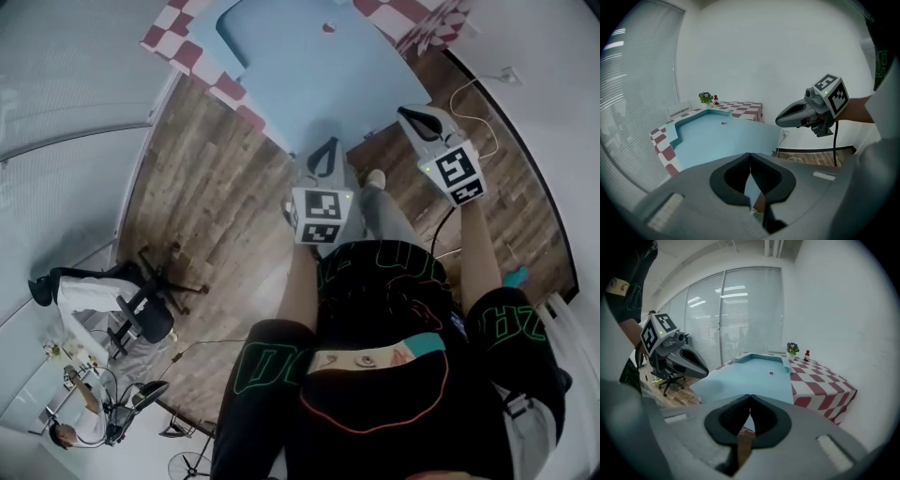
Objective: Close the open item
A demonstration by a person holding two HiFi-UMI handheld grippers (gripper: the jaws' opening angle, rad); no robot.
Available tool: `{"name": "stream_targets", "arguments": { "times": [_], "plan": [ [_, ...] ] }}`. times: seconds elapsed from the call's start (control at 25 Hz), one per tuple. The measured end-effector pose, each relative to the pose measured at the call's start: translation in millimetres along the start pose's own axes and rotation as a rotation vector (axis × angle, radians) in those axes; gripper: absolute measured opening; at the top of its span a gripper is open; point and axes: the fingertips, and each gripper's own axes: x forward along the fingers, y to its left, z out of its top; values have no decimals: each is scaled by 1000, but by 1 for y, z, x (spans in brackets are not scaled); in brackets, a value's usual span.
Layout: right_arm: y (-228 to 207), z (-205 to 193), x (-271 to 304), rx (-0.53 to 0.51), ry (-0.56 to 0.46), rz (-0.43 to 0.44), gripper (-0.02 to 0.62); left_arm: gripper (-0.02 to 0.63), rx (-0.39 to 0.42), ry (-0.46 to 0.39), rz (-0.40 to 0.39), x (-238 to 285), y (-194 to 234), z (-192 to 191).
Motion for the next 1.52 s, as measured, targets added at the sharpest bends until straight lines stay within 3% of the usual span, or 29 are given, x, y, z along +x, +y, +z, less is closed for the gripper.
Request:
{"name": "stream_targets", "arguments": {
  "times": [0.24, 0.32, 0.48, 0.72, 0.96, 1.08, 1.24, 1.4, 1.52],
  "plan": [
    [16, -11, 6, -97, 37, 70, 5, 55, 5, 20, -27, 4, -12, -8],
    [24, -16, 10, -123, 59, 109, 102, 99, 35, 46, -37, 6, -16, -14],
    [33, -25, 15, -216, 124, 152, 112, 163, 59, 104, -62, 12, -23, -27],
    [48, -55, 21, -546, 279, 191, 150, 235, 224, 185, -63, 18, -32, -42],
    [49, -58, 30, -688, 295, 167, 158, 245, 315, 228, -32, 25, -32, -48],
    [50, -63, 34, -734, 310, 170, 158, 245, 412, 256, -11, 28, -33, -52],
    [42, -69, 44, -822, 380, 109, 158, 244, 547, 290, 29, 31, -32, -57],
    [41, -70, 50, -878, 414, 86, 156, 233, 548, 302, 64, 33, -31, -62],
    [41, -67, 51, -894, 411, 76, 110, 216, 550, 311, 87, 33, -26, -63]
  ]
}}
